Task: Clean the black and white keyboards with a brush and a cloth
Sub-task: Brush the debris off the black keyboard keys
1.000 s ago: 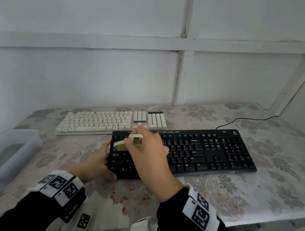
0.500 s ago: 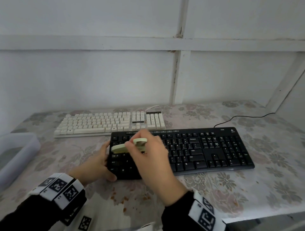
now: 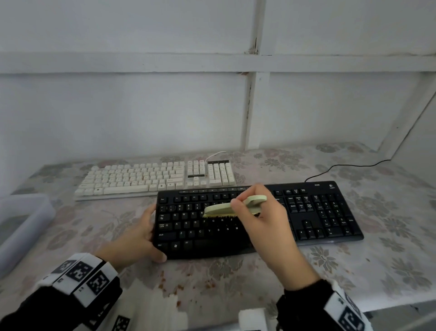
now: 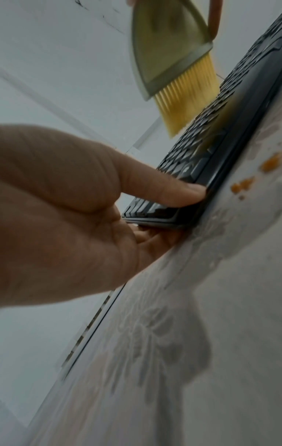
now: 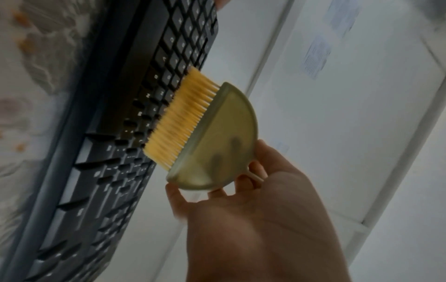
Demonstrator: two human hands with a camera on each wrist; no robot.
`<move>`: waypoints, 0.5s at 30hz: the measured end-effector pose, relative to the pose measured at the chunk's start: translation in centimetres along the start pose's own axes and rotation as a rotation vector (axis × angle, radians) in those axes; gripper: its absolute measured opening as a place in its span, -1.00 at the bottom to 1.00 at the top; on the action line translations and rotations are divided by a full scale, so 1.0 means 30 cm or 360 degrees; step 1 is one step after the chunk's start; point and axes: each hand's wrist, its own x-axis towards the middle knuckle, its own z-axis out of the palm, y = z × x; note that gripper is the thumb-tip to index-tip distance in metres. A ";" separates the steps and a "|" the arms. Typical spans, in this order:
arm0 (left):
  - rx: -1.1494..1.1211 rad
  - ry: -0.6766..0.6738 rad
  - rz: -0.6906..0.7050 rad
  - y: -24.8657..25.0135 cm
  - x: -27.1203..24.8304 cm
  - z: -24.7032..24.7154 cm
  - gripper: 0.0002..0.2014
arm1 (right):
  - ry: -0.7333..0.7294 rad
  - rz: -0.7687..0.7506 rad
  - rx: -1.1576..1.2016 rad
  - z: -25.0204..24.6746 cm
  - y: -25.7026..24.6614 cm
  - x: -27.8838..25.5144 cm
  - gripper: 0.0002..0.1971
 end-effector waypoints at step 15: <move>-0.0051 -0.0004 0.0002 0.004 0.000 0.005 0.25 | 0.0013 -0.0058 -0.0022 -0.110 0.088 -0.002 -0.88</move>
